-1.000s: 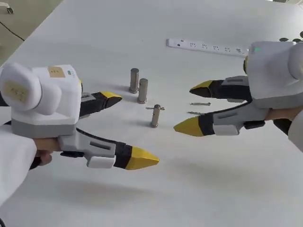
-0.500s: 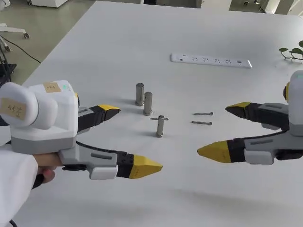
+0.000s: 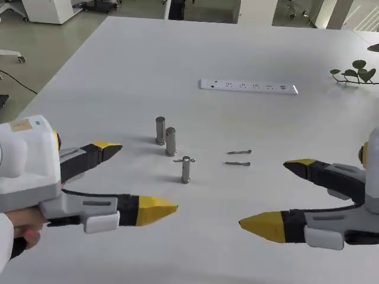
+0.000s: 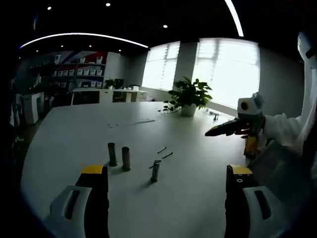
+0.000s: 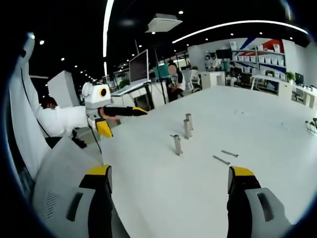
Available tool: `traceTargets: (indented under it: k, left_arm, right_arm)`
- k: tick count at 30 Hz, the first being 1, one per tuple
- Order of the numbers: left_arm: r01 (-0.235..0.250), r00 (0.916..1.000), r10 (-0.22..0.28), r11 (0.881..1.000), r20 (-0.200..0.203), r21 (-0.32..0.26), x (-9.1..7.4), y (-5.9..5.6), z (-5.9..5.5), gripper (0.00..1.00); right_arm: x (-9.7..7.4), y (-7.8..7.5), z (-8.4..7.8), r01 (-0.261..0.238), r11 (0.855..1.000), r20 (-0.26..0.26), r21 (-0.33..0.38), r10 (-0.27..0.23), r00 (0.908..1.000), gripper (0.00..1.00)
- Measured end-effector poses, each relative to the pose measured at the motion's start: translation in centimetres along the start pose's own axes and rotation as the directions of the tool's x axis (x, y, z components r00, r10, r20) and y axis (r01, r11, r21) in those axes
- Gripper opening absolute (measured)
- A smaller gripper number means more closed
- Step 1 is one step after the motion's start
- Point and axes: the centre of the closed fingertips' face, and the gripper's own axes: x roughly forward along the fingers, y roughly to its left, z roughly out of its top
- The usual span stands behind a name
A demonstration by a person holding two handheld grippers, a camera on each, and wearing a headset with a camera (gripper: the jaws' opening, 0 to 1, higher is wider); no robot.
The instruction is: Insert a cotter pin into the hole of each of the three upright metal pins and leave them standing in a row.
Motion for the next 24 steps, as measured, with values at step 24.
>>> traceTargets:
  k: [24]
  left_arm:
    - [-0.007, 0.9989, 0.009, 0.999, -0.046, 0.042, 8.6, 6.2, 2.1, 0.76]
  right_arm:
    - [-4.5, -2.0, -2.2, 0.212, 0.966, 0.040, 0.145, -0.220, 0.9746, 0.91]
